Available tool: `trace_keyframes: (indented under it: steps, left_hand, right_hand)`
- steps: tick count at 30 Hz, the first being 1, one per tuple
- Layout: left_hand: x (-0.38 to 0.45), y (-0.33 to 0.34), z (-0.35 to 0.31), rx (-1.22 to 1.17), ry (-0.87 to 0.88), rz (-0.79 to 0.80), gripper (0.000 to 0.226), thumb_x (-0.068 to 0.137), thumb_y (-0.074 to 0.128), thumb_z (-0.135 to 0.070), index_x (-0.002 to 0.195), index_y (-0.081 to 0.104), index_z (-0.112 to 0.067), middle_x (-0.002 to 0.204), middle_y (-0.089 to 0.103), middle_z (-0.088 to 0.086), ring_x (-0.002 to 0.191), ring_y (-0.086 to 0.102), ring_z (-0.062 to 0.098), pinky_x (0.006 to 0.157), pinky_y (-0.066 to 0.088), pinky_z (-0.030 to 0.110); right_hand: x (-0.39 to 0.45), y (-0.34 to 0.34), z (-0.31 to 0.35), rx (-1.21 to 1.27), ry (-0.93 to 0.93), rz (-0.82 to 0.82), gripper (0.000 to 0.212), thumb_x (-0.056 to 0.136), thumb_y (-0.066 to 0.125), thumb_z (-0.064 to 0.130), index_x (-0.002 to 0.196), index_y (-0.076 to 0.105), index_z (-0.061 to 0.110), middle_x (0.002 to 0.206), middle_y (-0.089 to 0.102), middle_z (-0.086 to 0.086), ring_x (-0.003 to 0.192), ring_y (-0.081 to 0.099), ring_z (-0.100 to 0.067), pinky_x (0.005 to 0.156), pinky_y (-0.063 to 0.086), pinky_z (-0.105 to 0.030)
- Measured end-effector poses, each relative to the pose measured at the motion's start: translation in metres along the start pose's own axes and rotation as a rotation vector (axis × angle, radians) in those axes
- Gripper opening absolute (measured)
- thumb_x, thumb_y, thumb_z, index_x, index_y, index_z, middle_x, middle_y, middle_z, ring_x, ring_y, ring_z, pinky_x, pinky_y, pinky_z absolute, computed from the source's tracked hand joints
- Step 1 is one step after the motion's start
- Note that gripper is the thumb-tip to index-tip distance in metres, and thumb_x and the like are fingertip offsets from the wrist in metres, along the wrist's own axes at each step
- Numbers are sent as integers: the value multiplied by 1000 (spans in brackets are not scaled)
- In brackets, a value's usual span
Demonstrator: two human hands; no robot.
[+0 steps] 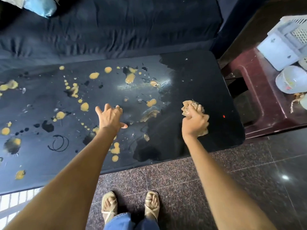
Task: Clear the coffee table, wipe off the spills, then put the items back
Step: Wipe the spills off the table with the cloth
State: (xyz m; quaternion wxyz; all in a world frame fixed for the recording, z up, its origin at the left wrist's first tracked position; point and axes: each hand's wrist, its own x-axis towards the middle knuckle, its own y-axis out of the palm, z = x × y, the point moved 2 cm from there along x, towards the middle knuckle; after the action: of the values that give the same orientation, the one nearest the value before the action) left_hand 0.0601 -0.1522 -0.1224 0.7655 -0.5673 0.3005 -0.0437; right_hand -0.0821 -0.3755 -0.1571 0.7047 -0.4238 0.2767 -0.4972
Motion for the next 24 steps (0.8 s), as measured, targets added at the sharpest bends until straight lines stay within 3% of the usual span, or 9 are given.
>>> trace_keyframes:
  steps: [2, 6, 8, 10, 14, 16, 18, 21, 24]
  left_hand:
    - [-1, 0, 1, 4, 1, 0, 60, 82, 58, -57, 130, 46, -24, 125, 52, -5, 126, 37, 19, 105, 27, 46]
    - [-1, -5, 5, 0, 9, -32, 62, 78, 56, -65, 126, 48, -26, 113, 58, -5, 121, 41, 17, 99, 30, 40]
    - [-2, -6, 7, -4, 24, -25, 64, 76, 55, -68, 124, 50, -26, 109, 59, -5, 119, 42, 17, 97, 30, 40]
    - [1, -9, 10, -8, 47, -31, 65, 73, 54, -72, 121, 54, -27, 105, 62, -5, 117, 43, 16, 98, 28, 40]
    - [9, -15, 25, -126, 54, -105, 58, 76, 52, -70, 112, 66, -28, 100, 68, -1, 118, 44, 18, 104, 21, 41]
    - [14, -15, 36, -196, 42, -140, 54, 82, 50, -63, 113, 66, -22, 104, 69, 3, 119, 43, 22, 107, 14, 40]
    - [25, -13, 50, -278, 26, -158, 53, 88, 49, -55, 122, 59, -15, 117, 65, 7, 122, 42, 27, 109, 12, 39]
    - [43, -15, 66, -407, 13, -133, 55, 92, 53, -41, 135, 45, -7, 133, 53, 14, 128, 37, 31, 107, 28, 38]
    - [67, -22, 74, -496, -20, -100, 54, 91, 57, -32, 135, 42, -5, 136, 42, 16, 128, 32, 32, 102, 37, 42]
  right_hand:
    - [-33, 8, 31, 12, -15, 24, 38, 76, 59, 7, 112, 65, 19, 113, 57, -17, 87, 53, -37, 74, 47, -43]
    - [-59, 22, 56, -34, -811, 208, 44, 68, 68, -2, 101, 71, 27, 117, 65, 2, 75, 54, -25, 62, 47, -31]
    - [-34, 14, 51, -18, -1015, 233, 45, 70, 69, -3, 104, 72, 27, 117, 66, 2, 75, 55, -24, 62, 52, -35]
    - [-10, 8, 41, -101, -914, 245, 47, 76, 61, -2, 106, 70, 32, 114, 65, -2, 80, 55, -27, 66, 51, -37]
    - [5, 18, 50, -54, -103, 92, 38, 86, 52, 3, 117, 64, 22, 126, 56, -10, 101, 47, -35, 83, 39, -42]
    - [-26, 23, 78, -37, 2, 76, 34, 82, 57, 3, 113, 62, 16, 120, 56, -18, 96, 51, -38, 78, 42, -43]
    - [-64, 36, 104, 12, -332, 64, 40, 68, 67, -1, 103, 65, 17, 104, 61, -15, 75, 56, -34, 62, 46, -39]
    - [-90, 54, 104, -54, -940, 255, 49, 66, 66, -3, 106, 69, 25, 120, 64, 1, 77, 54, -23, 65, 47, -34]
    - [-67, 52, 95, -39, -1061, 261, 50, 69, 60, -1, 110, 69, 27, 127, 61, 6, 84, 55, -21, 70, 51, -38]
